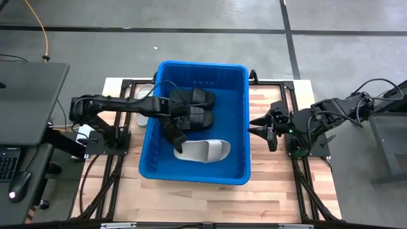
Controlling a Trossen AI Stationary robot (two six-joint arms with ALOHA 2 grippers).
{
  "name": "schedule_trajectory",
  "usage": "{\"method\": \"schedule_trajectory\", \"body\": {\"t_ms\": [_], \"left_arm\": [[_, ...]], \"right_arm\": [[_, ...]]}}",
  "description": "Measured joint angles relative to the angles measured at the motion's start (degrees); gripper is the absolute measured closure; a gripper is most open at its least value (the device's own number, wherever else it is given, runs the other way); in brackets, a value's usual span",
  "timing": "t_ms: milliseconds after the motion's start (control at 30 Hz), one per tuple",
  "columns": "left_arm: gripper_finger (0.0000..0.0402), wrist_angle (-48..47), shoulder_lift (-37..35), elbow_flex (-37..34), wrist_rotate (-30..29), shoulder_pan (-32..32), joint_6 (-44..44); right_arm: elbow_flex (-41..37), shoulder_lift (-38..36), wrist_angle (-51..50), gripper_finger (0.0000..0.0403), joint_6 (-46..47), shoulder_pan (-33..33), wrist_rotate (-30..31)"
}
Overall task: Pick and place slides into bin
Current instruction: Put the right white slipper into the bin
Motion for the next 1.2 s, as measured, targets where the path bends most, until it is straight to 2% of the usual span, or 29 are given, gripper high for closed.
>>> {"method": "schedule_trajectory", "body": {"t_ms": [333,700,767,1067,1200], "left_arm": [[0.0365,-4.0,8.3,0.0,-6.3,0.0,5.4],[0.0363,-6.9,11.3,0.1,-15.5,0.0,7.7],[0.0342,-7.3,11.3,0.0,-15.8,0.0,7.3],[0.0173,-7.5,11.3,0.0,-17.5,-2.7,6.3],[0.0119,-8.1,11.3,0.4,-17.6,-2.6,4.9]], "right_arm": [[0.0,0.0,1.3,0.0238,-0.1,2.0,1.6],[0.0,0.0,1.4,0.0238,-0.1,4.4,3.2],[0.0,0.0,1.4,0.0238,0.0,4.8,3.3],[0.0,0.0,1.3,0.0238,-0.4,5.5,3.4],[0.0,0.0,1.3,0.0238,-1.2,5.5,3.4]]}}
